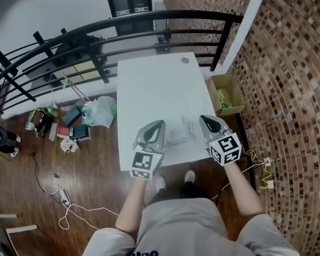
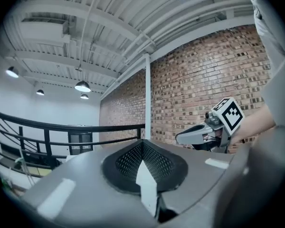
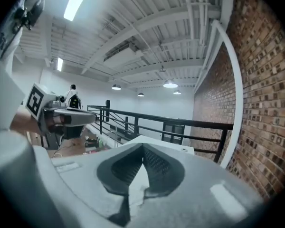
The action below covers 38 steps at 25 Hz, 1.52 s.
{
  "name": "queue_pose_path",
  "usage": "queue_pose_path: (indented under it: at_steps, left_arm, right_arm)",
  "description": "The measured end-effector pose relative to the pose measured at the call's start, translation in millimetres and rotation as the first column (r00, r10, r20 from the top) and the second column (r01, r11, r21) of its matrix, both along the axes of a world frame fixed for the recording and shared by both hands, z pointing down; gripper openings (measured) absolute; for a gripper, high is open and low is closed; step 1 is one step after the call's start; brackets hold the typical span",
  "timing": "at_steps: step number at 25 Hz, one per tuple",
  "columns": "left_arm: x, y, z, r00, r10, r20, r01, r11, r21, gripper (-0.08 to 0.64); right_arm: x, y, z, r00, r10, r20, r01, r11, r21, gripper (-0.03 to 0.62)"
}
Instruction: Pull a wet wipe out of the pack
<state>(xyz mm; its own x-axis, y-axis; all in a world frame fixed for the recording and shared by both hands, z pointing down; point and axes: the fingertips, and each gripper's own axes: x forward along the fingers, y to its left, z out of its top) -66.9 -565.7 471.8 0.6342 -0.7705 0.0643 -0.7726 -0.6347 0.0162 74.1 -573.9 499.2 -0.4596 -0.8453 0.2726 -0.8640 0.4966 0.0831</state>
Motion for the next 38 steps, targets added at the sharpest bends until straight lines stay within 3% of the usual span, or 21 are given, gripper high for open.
queue_pose_path:
  at_steps: [4, 7, 12, 14, 17, 20, 24, 31, 38]
  left_arm:
    - [7.1, 20.2, -8.4, 0.999, -0.047, 0.002, 0.047, 0.999, 0.018, 0.016]
    - [15.0, 42.1, -9.2, 0.994, -0.113, 0.009, 0.113, 0.993, 0.021, 0.015]
    - [26.8, 98.7, 2.4, 0.955, -0.295, 0.008, 0.295, 0.955, -0.005, 0.016]
    - [44.7, 134.9, 8.7, 0.943, -0.333, -0.004, 0.333, 0.943, -0.028, 0.015]
    - [80.9, 182.7, 13.6, 0.944, -0.331, 0.008, 0.331, 0.943, -0.037, 0.015]
    - [92.4, 215.5, 8.0, 0.941, -0.336, 0.033, 0.337, 0.941, -0.039, 0.015]
    - [96.8, 234.8, -20.8, 0.938, -0.346, 0.006, 0.346, 0.938, 0.004, 0.015]
    - [110.9, 264.6, -44.3, 0.959, -0.284, -0.009, 0.284, 0.957, 0.063, 0.015]
    - [71.3, 287.8, -51.8, 0.951, -0.305, -0.049, 0.308, 0.950, 0.055, 0.016]
  right_arm:
    - [-12.9, 30.9, -22.3, 0.994, 0.005, 0.109, -0.009, 0.999, 0.041, -0.008]
    - [-14.8, 55.9, -28.5, 0.991, -0.019, 0.134, 0.010, 0.998, 0.067, -0.008]
    - [9.6, 106.7, -40.1, 0.975, -0.009, 0.224, -0.016, 0.994, 0.108, -0.008]
    - [31.4, 133.0, -36.9, 0.971, 0.024, 0.237, -0.048, 0.994, 0.098, -0.008]
    - [67.4, 161.5, -28.9, 0.958, 0.081, 0.274, -0.100, 0.993, 0.056, -0.009]
    - [80.3, 188.0, -24.4, 0.943, 0.106, 0.316, -0.110, 0.994, -0.005, -0.009]
    - [86.7, 222.4, -49.6, 0.946, 0.082, 0.315, -0.098, 0.995, 0.034, -0.009]
    - [80.9, 261.7, -64.4, 0.954, 0.076, 0.289, -0.100, 0.993, 0.069, -0.009]
    - [33.7, 288.1, -68.1, 0.969, 0.027, 0.245, -0.047, 0.996, 0.077, -0.009]
